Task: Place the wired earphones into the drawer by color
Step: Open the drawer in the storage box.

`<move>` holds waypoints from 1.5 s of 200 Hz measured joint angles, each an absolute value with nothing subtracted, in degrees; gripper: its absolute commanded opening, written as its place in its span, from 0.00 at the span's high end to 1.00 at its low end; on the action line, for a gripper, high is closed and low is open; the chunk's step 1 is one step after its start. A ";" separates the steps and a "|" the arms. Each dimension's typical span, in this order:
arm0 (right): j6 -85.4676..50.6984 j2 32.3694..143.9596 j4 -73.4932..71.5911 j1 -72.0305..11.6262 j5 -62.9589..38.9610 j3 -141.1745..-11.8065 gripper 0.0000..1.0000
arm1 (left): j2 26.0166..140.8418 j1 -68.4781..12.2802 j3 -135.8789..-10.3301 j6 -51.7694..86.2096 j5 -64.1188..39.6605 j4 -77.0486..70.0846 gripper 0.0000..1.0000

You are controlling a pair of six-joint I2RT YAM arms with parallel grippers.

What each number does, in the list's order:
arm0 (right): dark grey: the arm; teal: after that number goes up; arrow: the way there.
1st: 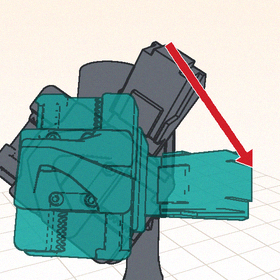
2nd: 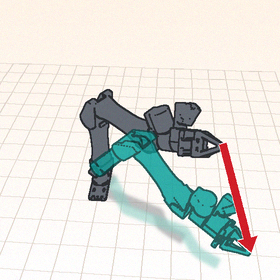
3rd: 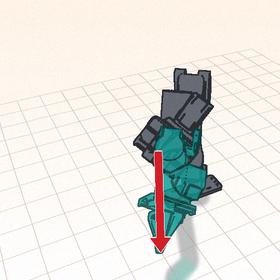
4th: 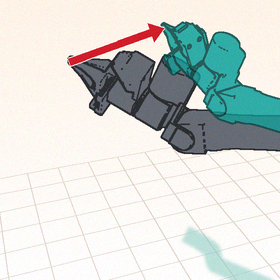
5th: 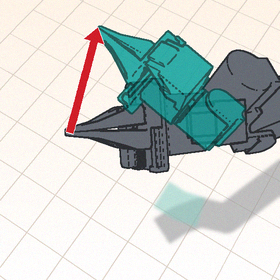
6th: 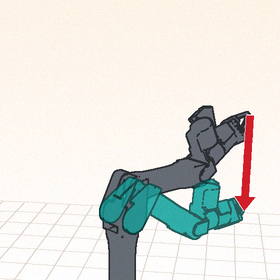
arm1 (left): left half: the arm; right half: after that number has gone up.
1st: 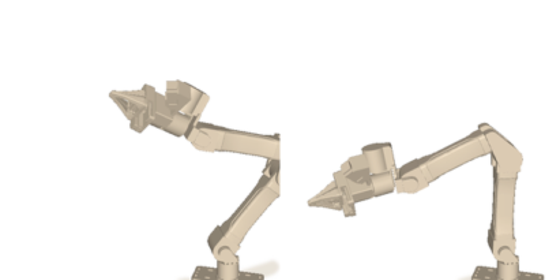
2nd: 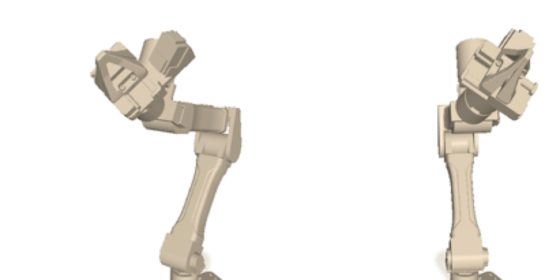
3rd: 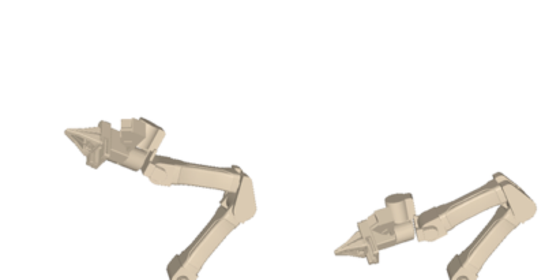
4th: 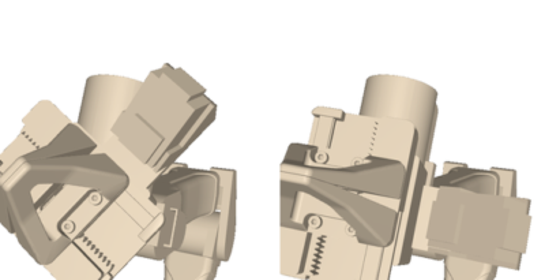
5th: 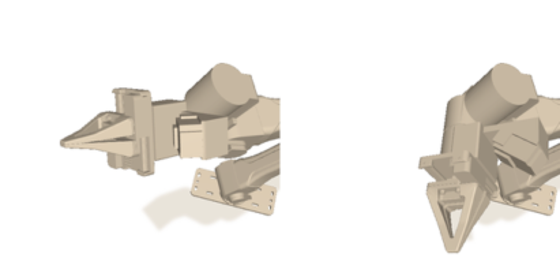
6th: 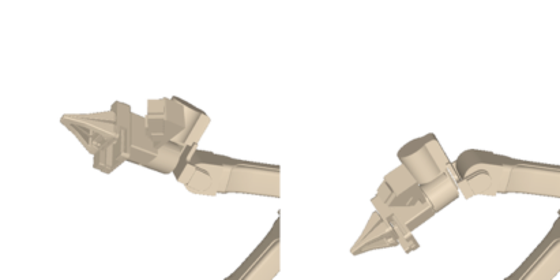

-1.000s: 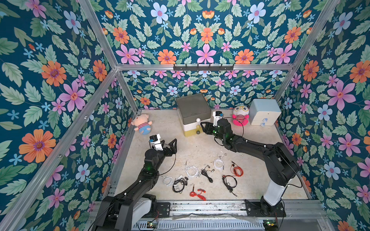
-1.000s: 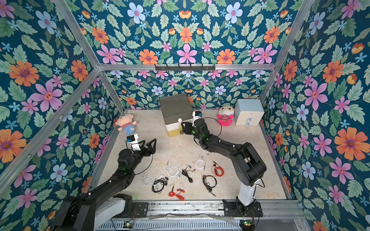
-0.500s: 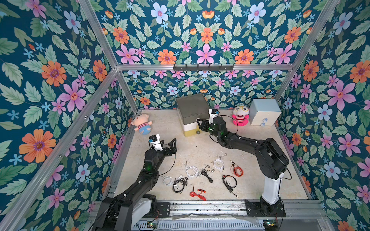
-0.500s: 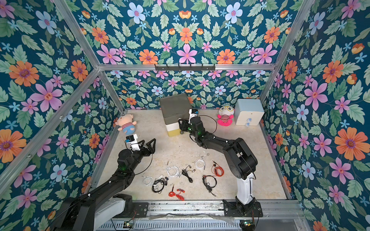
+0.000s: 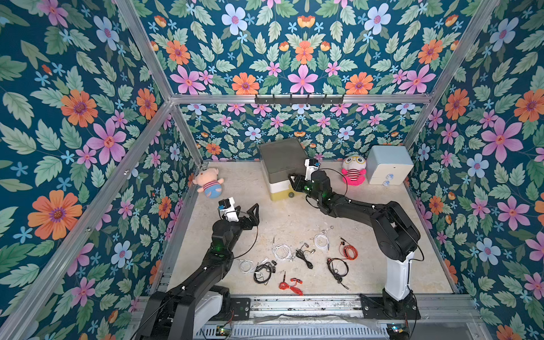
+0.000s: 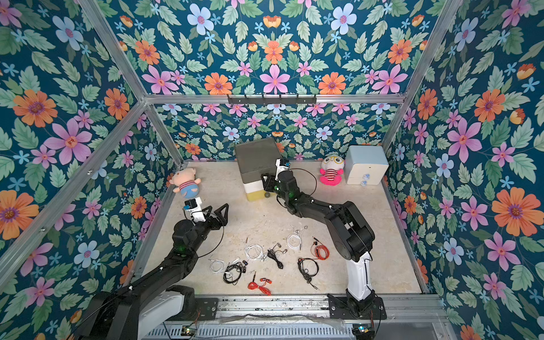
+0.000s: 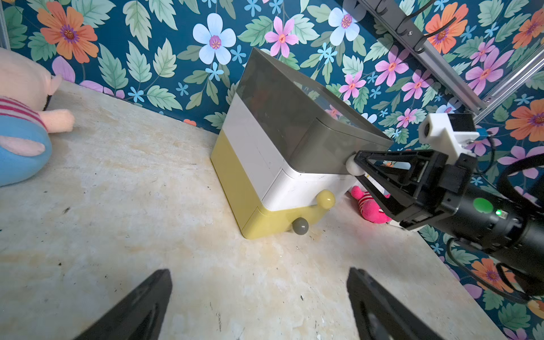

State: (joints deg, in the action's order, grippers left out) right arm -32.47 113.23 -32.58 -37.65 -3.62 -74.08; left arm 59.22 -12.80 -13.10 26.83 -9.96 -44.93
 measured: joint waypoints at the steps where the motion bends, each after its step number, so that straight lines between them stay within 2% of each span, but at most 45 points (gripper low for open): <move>1: -32.49 113.23 -32.64 -37.65 -3.62 -74.06 0.70 | 59.22 -12.80 -13.10 26.83 -9.96 -44.93 0.01; 66: -33.15 110.02 -33.10 -38.06 -3.62 -70.00 0.72 | 58.39 -12.86 -12.75 26.83 -9.15 -44.40 0.01; 166: -33.28 98.59 -34.41 -40.77 -2.07 -55.81 0.73 | 56.71 -12.91 -11.81 27.07 -8.84 -43.88 0.01; 251: -33.28 91.70 -34.04 -42.06 -0.82 -48.73 0.73 | 55.57 -13.02 -11.38 27.05 -7.68 -43.77 0.01; 269: -33.28 91.24 -34.13 -42.24 -0.60 -47.99 0.68 | 55.35 -13.02 -11.38 27.03 -7.66 -43.70 0.01; 292: -33.28 91.07 -34.26 -42.26 -0.38 -47.68 0.56 | 55.24 -13.02 -11.38 27.00 -7.57 -43.66 0.01; 300: -33.28 91.05 -34.20 -42.26 -0.14 -47.62 0.49 | 55.20 -13.02 -11.38 26.89 -7.42 -43.68 0.01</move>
